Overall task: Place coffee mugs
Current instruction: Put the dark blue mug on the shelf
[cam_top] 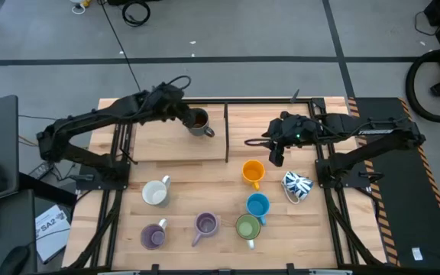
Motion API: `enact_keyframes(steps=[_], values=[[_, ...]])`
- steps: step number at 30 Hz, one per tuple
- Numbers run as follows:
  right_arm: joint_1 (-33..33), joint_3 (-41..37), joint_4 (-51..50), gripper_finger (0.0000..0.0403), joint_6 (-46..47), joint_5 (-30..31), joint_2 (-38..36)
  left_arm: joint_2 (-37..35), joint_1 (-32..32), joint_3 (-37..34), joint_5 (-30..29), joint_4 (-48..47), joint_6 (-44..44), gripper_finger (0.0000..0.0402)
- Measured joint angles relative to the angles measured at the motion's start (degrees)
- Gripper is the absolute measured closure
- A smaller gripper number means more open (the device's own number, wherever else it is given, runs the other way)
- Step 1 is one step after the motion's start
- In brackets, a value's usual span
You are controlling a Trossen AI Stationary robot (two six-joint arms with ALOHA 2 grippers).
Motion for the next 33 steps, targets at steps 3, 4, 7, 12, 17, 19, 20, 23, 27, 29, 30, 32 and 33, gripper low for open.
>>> enact_keyframes(steps=[3,4,7,12,17,19,20,23,27,29,30,32,33], values=[[-1.7,-3.7,3.3,0.025,-1.2,-4.0,-1.3,2.8,3.1,0.0,2.2,-1.6,-0.1,0.0251],[-2.2,-4.6,4.1,0.025,-2.0,-4.9,-1.5,3.6,4.0,0.0,2.9,-1.9,-0.1,0.0251],[-3.7,-6.8,7.2,0.0249,-3.6,-6.9,-1.5,6.0,6.1,0.0,4.4,-3.6,-1.4,0.0251],[-6.3,-8.1,9.4,0.0249,-5.8,-11.4,0.0,8.6,8.0,0.0,5.1,-3.9,-1.6,0.0251],[-7.9,-8.1,11.5,0.0249,-8.0,-12.8,1.1,10.0,8.0,0.0,5.1,-4.7,-1.6,0.0251],[-8.5,-8.1,12.0,0.0249,-8.7,-13.7,1.2,10.4,8.0,0.0,5.1,-5.4,-1.6,0.0251],[-8.7,-8.1,12.3,0.0249,-8.9,-14.2,1.2,10.8,8.0,0.0,5.1,-5.8,-1.7,0.0251],[-9.3,-8.1,13.4,0.0249,-9.6,-15.4,1.2,11.5,8.0,-0.1,5.1,-7.1,-2.8,0.0251],[-9.5,-8.1,13.9,0.0249,-10.1,-15.4,1.2,12.6,7.9,-0.1,6.5,-6.5,-2.9,0.0251],[-9.6,-8.1,14.0,0.025,-10.3,-15.4,1.2,13.4,7.8,-0.1,7.7,-6.5,-2.9,0.0251],[-9.6,-8.1,14.0,0.0249,-10.5,-15.4,1.2,14.0,7.6,-0.1,8.0,-6.5,-3.0,0.0251],[-9.7,-8.1,14.0,0.0249,-11.0,-15.4,1.2,14.8,7.6,-0.1,8.3,-6.4,-3.0,0.0251],[-9.7,-8.1,14.0,0.0249,-11.2,-15.4,1.2,15.1,7.6,-0.1,8.5,-6.2,-3.0,0.0251]])
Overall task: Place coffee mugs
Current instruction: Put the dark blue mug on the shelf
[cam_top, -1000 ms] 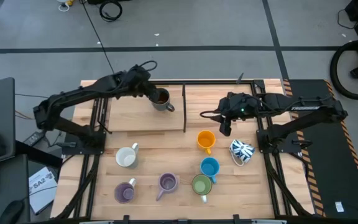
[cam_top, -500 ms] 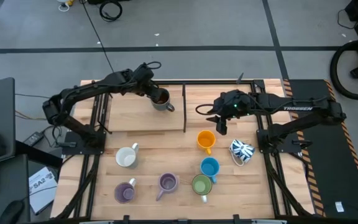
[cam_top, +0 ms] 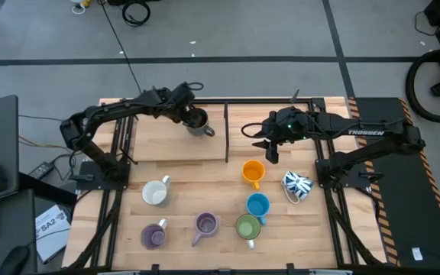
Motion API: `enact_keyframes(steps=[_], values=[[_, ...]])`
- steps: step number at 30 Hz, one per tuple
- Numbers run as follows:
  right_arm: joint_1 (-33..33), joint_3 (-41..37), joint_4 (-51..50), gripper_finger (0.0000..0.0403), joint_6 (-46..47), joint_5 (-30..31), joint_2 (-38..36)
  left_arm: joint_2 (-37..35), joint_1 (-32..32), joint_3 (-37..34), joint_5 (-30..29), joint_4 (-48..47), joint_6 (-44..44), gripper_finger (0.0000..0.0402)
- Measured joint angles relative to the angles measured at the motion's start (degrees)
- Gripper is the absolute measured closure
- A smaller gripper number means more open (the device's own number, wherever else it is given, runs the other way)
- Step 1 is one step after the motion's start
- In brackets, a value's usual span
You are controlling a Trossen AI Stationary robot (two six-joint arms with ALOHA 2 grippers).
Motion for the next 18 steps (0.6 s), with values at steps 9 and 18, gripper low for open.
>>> enact_keyframes(steps=[9,18], values=[[-0.1,0.0,0.1,0.0249,-0.4,0.0,0.0,1.6,0.0,0.0,0.4,3.6,-0.2,0.0298],[-0.2,0.0,0.5,0.025,-0.4,0.0,0.1,1.7,0.0,-0.1,0.5,9.3,-0.1,0.0354]])
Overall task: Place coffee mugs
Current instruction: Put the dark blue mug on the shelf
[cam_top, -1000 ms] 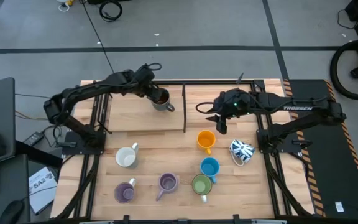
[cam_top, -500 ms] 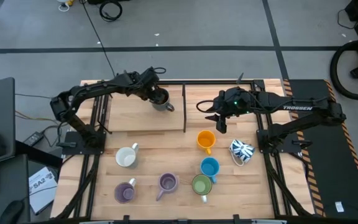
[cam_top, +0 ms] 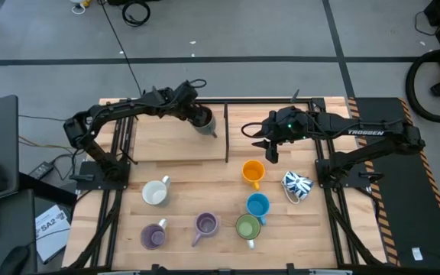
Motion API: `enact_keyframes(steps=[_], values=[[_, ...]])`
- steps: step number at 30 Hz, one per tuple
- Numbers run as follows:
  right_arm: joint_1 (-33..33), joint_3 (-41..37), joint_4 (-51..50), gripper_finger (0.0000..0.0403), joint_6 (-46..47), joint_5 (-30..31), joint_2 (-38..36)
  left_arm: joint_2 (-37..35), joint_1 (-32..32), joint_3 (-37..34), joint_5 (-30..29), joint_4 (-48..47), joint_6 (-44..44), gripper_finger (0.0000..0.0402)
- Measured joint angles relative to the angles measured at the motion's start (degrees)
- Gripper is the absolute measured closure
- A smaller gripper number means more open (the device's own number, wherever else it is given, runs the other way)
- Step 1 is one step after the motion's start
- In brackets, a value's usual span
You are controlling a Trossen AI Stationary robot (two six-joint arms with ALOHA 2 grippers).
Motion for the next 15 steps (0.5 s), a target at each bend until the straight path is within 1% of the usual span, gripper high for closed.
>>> enact_keyframes(steps=[3,12,15], values=[[0.0,0.0,1.1,0.0249,0.0,0.0,0.0,0.0,0.0,-0.1,-0.1,0.7,-0.4,0.0353],[0.0,0.0,2.3,0.0249,0.0,0.0,0.0,0.1,0.0,0.0,0.0,8.8,-0.9,0.0349],[0.0,0.0,2.3,0.0249,0.0,0.0,0.0,1.2,0.0,0.1,0.0,9.4,-1.0,0.0349]])
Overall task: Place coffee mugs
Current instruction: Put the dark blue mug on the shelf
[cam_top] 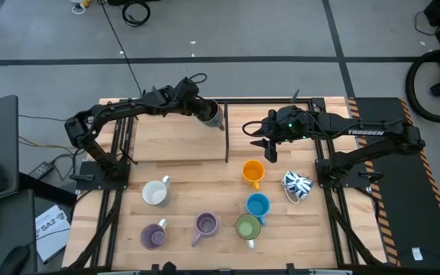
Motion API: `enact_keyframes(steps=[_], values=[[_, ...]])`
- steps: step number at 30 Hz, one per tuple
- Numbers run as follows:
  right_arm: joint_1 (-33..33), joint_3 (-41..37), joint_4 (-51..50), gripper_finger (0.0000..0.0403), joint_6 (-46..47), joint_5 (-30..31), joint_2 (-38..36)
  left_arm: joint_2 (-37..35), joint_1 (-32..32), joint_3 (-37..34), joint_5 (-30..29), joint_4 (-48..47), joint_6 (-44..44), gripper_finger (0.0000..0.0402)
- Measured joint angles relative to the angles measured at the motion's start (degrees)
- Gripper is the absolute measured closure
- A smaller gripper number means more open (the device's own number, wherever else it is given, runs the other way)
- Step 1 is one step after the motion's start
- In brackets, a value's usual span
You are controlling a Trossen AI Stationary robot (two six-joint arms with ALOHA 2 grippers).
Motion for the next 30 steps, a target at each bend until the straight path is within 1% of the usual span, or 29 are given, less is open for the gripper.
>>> enact_keyframes(steps=[7,30], values=[[0.0,0.0,0.0,0.0249,0.0,0.0,0.0,3.6,0.0,-0.1,0.9,0.4,0.1,0.0348],[0.0,0.0,0.0,0.025,0.0,0.0,0.0,3.8,0.0,-0.1,1.0,0.5,0.2,0.0346]])
